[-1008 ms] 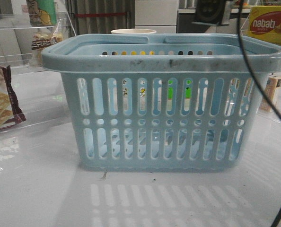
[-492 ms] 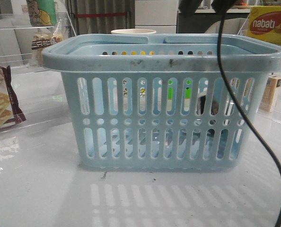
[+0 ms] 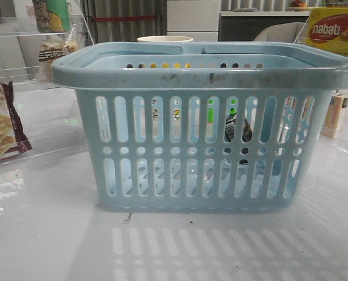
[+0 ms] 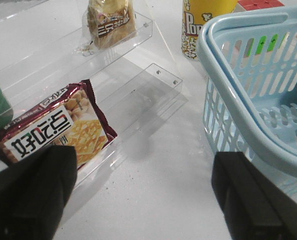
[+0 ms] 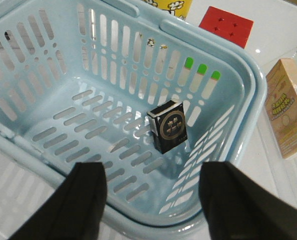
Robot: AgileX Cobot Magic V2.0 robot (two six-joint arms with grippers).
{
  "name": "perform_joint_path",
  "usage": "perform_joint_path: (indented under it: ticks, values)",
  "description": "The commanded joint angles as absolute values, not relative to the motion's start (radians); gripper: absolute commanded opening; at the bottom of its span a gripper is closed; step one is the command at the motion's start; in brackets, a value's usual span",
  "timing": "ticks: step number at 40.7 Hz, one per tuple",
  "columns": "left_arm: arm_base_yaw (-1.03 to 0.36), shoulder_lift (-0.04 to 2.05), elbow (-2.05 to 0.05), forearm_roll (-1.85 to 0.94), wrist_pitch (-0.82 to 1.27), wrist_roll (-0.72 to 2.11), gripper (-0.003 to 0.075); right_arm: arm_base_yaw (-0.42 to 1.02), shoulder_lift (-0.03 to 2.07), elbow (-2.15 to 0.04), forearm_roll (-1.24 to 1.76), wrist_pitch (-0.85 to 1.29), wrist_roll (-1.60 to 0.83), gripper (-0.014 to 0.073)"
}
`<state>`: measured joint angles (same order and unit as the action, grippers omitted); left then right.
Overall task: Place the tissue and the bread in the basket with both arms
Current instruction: 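Carry the black box over the basket and release it inside, then grasp the bagged bread loaf on the shelf with the left gripper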
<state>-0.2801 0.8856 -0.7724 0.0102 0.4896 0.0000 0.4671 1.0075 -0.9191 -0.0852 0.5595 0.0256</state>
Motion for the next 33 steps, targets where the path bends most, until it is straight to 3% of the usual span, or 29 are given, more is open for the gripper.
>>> perform_joint_path:
  ticks: [1,33]
  values:
    - [-0.288,0.988,-0.879,0.008,0.399,0.005,0.0623,0.47,0.982,-0.937,-0.1,0.498,0.027,0.0517]
    - [-0.191,1.864,-1.62,0.03,0.321,0.005,0.0622,0.47,0.986,-0.937,-0.1,0.508,0.027,0.0517]
